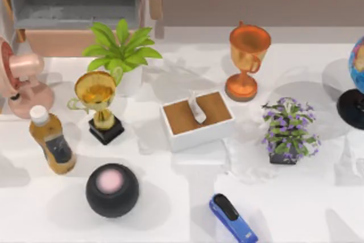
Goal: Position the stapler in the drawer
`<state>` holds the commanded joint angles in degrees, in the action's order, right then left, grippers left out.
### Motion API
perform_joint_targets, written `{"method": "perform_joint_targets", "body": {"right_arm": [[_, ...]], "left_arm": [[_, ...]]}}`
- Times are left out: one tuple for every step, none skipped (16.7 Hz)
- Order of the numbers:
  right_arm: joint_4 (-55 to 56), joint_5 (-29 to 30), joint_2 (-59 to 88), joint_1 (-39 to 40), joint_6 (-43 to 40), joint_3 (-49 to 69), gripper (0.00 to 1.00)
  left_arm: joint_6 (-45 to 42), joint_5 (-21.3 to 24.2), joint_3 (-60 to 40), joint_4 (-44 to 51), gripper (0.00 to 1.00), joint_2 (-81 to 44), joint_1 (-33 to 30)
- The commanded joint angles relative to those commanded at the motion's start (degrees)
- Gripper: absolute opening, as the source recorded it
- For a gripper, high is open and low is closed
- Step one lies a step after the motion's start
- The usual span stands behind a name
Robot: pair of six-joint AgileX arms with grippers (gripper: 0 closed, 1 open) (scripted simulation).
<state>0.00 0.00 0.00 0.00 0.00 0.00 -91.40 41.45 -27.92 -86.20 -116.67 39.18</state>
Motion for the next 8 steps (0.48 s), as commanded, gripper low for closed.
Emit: {"method": "perform_joint_targets", "body": {"right_arm": [[0.0, 0.0, 0.0, 0.0, 0.0, 0.0, 1.0], [0.0, 0.0, 0.0, 0.0, 0.0, 0.0, 1.0], [0.0, 0.0, 0.0, 0.0, 0.0, 0.0, 1.0], [0.0, 0.0, 0.0, 0.0, 0.0, 0.0, 1.0], [0.0, 0.0, 0.0, 0.0, 0.0, 0.0, 1.0], [0.0, 0.0, 0.0, 0.0, 0.0, 0.0, 1.0], [0.0, 0.0, 0.0, 0.0, 0.0, 0.0, 1.0], [0.0, 0.0, 0.0, 0.0, 0.0, 0.0, 1.0]], "left_arm": [[0.0, -0.01, -0.08, 0.01, 1.0, -0.01, -0.08], [-0.04, 0.1, 0.06, -0.13, 1.0, 0.07, 0.09], [-0.11, 0.49, 0.55, -0.48, 1.0, 0.27, 0.57], [-0.16, 1.11, 1.31, -0.94, 1.0, 0.53, 1.19], [-0.19, 1.81, 2.17, -1.41, 1.0, 0.81, 1.85], [-0.2, 2.42, 2.92, -1.81, 1.0, 1.08, 2.41], [-0.19, 2.79, 3.38, -2.04, 1.0, 1.24, 2.75], [-0.19, 2.84, 3.44, -2.07, 1.0, 1.26, 2.79]]}}
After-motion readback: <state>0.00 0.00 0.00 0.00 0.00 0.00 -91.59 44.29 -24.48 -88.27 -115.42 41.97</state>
